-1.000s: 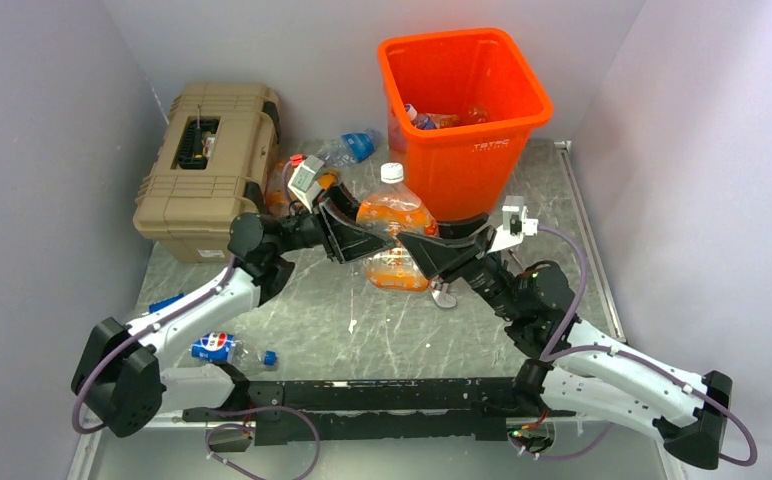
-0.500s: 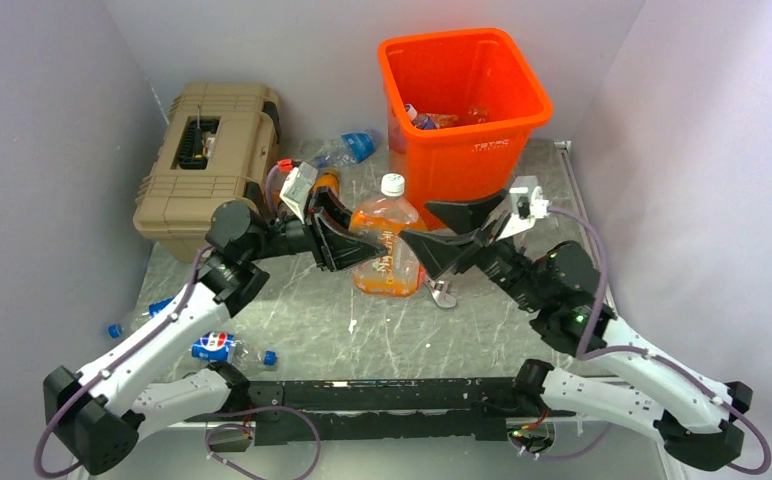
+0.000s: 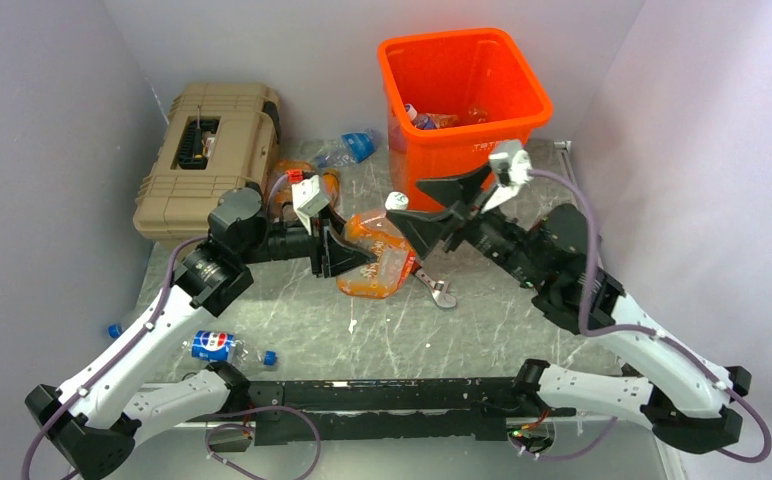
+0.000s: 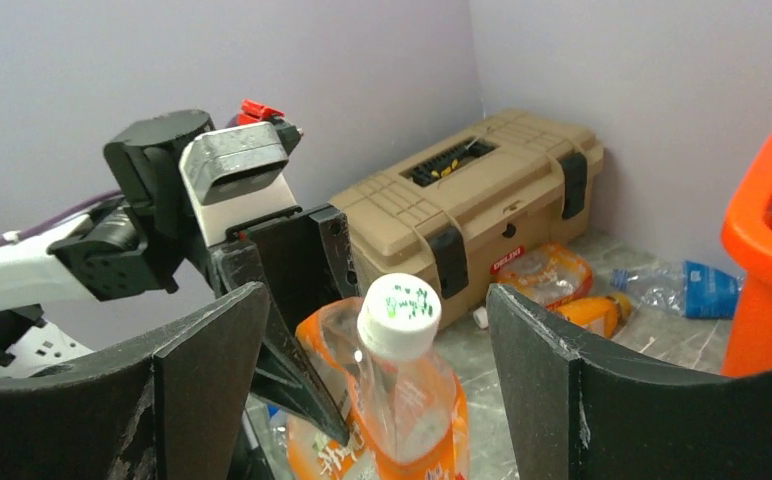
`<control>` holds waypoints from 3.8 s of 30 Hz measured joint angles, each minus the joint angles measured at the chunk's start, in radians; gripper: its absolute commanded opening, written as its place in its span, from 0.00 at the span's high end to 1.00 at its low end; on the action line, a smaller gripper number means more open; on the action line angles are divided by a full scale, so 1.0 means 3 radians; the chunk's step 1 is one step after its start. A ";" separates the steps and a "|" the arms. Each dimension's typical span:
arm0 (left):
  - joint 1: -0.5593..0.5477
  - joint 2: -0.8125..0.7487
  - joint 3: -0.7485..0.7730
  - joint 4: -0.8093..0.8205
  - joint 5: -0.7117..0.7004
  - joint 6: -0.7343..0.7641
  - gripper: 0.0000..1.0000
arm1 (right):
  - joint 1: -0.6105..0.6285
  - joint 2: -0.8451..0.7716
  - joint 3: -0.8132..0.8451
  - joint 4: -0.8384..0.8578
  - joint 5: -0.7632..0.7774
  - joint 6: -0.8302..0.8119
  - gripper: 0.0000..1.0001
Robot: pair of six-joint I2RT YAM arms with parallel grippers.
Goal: Put the plastic bottles in the bin
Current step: Place the plastic bottle in the trash bin, then pick up the plastic bottle from the corner of the board.
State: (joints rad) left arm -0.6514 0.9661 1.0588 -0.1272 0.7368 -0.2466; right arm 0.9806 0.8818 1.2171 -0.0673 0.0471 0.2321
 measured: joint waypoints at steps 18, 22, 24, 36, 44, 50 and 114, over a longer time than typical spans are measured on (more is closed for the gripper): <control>0.0000 0.0000 -0.0001 -0.0104 0.0004 0.0145 1.00 | 0.0000 0.0395 0.0154 -0.0291 -0.0015 0.0203 0.73; -0.0001 -0.0001 -0.0001 -0.0100 0.0003 0.0169 0.69 | 0.0000 0.0394 0.0154 -0.0272 -0.0022 0.0225 1.00; -0.0001 -0.0001 -0.0004 -0.0099 -0.0001 0.0170 0.09 | 0.0000 0.0395 0.0154 -0.0272 -0.0027 0.0225 1.00; -0.0001 -0.0738 -0.0256 -0.0192 -0.1105 0.0443 0.01 | 0.0003 0.0284 0.0223 -0.0094 0.0727 -0.0336 1.00; -0.0004 -0.1247 -0.0534 -0.0234 -0.2581 0.0914 0.01 | -0.0262 0.0526 0.0298 0.2106 0.1829 -0.1652 1.00; -0.0004 -0.1748 -0.1256 -0.0245 -0.3262 0.1057 0.01 | -0.1284 0.1342 0.1204 0.2176 0.1914 -0.1335 1.00; -0.0004 -0.1442 -0.1266 -0.0267 -0.3447 0.1035 0.00 | -0.0927 0.0724 0.0018 0.0926 0.0587 -0.0207 0.05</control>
State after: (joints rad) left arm -0.6525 0.5335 0.6788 -0.2073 -0.2974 0.0639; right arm 0.7025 1.0988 1.2224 0.2104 0.2234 0.1699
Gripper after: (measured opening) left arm 0.995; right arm 0.953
